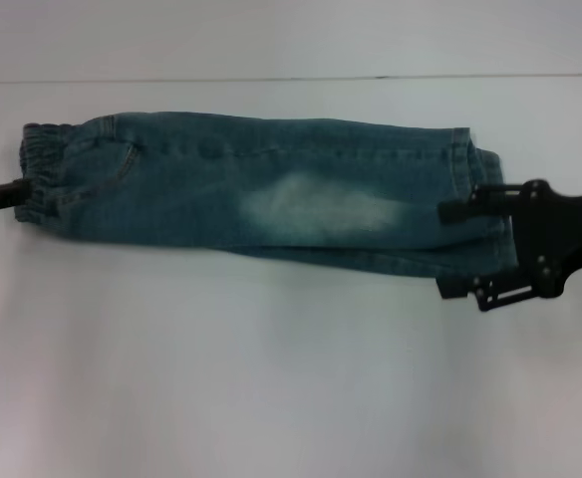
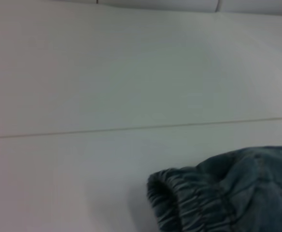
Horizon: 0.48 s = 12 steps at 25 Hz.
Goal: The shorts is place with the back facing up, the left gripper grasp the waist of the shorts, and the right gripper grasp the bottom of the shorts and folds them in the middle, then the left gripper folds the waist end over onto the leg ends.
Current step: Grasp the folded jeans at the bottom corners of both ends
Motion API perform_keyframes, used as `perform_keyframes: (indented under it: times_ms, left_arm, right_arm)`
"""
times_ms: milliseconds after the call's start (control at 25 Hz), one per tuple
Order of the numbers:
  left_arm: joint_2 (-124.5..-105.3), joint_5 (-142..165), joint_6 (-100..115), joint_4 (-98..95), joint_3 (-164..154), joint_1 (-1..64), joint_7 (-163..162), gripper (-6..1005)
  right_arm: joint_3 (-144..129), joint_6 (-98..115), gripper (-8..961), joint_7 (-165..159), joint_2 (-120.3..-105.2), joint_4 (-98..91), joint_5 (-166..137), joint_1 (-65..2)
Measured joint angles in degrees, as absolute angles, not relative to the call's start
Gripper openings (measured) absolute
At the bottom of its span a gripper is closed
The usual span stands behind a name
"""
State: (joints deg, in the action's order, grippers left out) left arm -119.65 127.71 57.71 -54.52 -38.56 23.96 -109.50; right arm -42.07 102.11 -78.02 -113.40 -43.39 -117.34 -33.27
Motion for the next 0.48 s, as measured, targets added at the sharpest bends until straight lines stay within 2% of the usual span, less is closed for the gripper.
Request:
perform_keyframes:
  times_ms: [280, 480]
  left_arm:
    - [-117.53, 128.93, 52.48, -46.94, -38.95, 26.26, -107.2, 903]
    - [-116.59, 129.11, 50.25, -42.35, -39.01, 28.33, -106.56, 902]
  right_arm:
    - [-42.31, 98.33, 951, -76.73, -115.31, -42.87, -121.89, -34.86]
    - [-42.32, 96.79, 950, -76.84, -115.77, -42.07, -122.52, -36.02]
